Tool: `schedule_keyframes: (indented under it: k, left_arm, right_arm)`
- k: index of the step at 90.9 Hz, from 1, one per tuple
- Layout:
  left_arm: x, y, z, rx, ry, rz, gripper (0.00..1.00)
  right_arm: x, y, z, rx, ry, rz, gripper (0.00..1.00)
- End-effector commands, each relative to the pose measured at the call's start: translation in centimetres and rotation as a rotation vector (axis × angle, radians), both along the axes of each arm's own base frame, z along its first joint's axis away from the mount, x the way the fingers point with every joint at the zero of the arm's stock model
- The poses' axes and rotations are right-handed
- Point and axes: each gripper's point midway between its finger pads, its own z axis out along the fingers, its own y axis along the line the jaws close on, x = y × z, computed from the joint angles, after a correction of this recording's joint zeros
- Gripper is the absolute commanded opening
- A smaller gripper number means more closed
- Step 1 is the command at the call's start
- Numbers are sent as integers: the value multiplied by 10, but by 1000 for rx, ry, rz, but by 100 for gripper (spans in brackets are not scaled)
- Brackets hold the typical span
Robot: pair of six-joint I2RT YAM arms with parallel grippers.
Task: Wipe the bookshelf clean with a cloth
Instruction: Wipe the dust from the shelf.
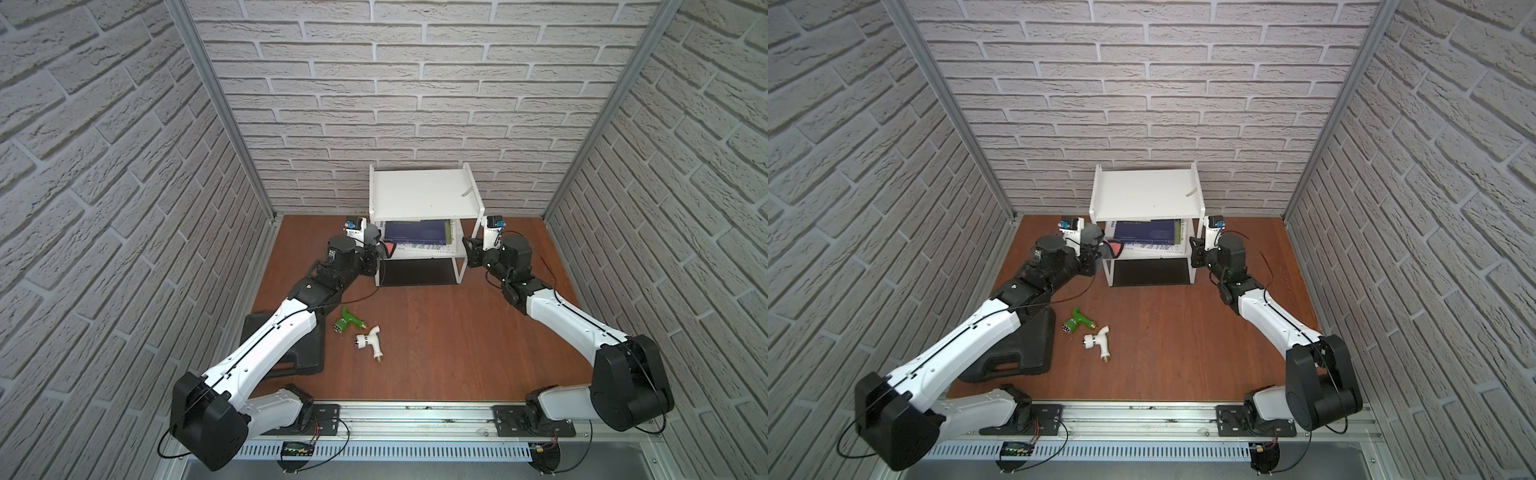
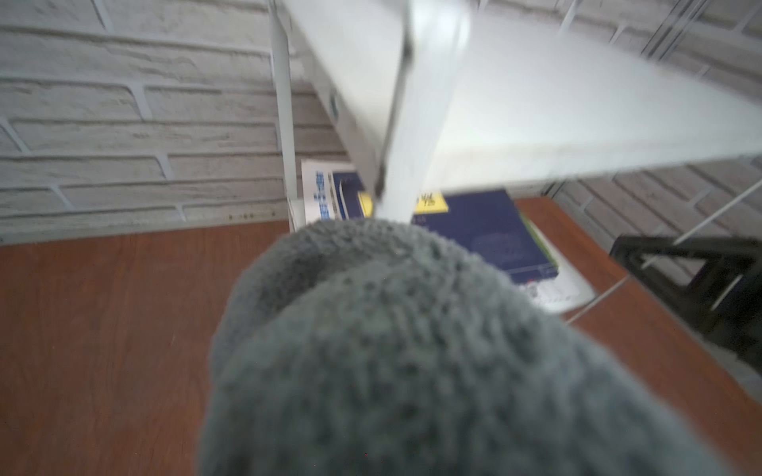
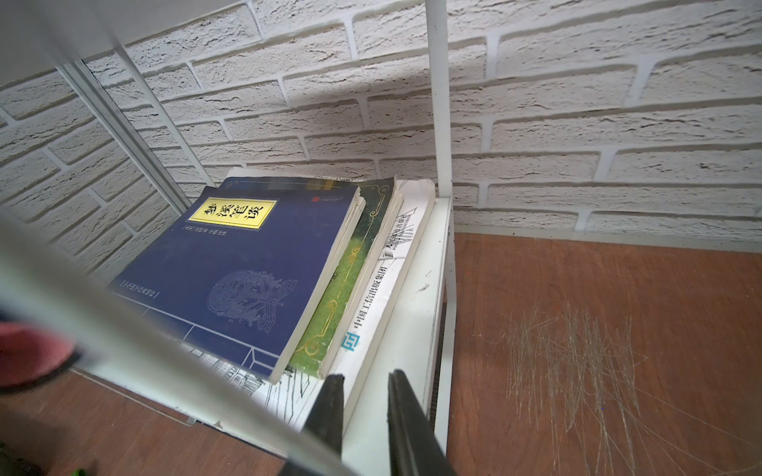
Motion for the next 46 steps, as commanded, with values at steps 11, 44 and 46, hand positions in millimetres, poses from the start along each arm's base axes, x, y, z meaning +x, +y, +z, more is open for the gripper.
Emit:
schedule_keyframes:
  k: [11, 44, 46]
  left_arm:
    - [-37, -8, -91, 35, 158, 20, 0]
    - [-93, -57, -15, -262, 169, -364, 5]
    - [-94, -61, -10, -283, 173, -386, 6]
  right_arm:
    - [-20, 0, 1, -60, -11, 19, 50]
    - [-141, 96, 47, -194, -442, 632, 84]
    - [-145, 105, 47, -205, -451, 672, 84]
